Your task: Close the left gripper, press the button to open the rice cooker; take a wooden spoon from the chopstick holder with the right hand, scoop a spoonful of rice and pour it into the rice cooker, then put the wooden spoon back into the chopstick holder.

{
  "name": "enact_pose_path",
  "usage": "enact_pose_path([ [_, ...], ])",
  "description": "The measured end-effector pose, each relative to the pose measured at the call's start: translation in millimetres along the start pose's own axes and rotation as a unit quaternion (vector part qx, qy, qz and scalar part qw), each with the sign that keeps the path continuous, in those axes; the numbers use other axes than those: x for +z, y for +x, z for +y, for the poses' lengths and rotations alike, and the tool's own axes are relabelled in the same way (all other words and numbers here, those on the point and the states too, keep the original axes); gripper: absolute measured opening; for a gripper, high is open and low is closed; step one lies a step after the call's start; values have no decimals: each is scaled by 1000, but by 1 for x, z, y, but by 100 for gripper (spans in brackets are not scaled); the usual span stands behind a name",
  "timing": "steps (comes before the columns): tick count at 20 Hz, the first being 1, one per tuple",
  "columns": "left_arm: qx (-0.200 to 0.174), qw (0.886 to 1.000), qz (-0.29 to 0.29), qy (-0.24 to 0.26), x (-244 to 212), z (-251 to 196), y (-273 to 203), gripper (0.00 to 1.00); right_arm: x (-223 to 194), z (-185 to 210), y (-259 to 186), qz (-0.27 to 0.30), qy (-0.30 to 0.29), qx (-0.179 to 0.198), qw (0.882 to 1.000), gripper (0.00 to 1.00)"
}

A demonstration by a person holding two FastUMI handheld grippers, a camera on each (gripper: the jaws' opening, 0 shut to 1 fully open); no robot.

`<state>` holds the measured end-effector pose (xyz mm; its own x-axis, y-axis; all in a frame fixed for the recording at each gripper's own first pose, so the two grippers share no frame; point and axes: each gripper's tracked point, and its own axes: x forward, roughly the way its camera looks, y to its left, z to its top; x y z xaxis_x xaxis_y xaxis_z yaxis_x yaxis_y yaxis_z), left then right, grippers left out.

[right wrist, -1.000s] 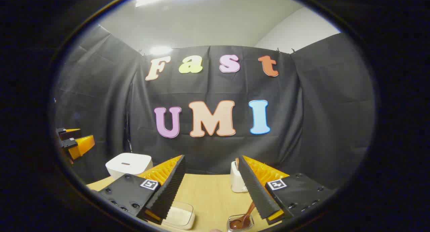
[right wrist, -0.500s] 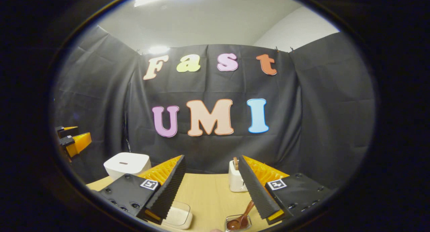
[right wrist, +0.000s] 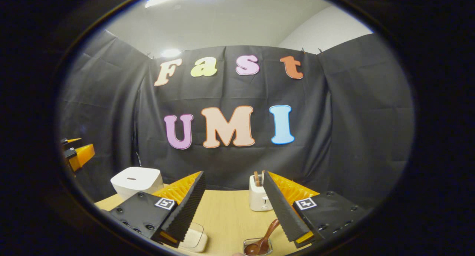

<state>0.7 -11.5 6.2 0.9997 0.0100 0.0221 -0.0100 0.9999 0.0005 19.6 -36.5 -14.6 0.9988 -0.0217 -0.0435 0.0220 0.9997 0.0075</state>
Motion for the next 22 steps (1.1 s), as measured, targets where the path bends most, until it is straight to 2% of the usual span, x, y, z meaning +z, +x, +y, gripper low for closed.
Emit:
enact_pose_path([
  [11,1,1000,-3,4,6,-10,-5,98,-25,-39,15,32,-1,-18,999,100],
  [13,-1,1000,0,5,6,-7,-3,94,-23,-42,15,31,2,-18,999,100],
  [19,9,1000,8,-17,5,10,16,25,-13,-42,11,17,-4,-17,1000,100],
  [22,15,999,21,-34,-3,24,29,11,-11,-42,9,13,-11,-20,1000,100],
])
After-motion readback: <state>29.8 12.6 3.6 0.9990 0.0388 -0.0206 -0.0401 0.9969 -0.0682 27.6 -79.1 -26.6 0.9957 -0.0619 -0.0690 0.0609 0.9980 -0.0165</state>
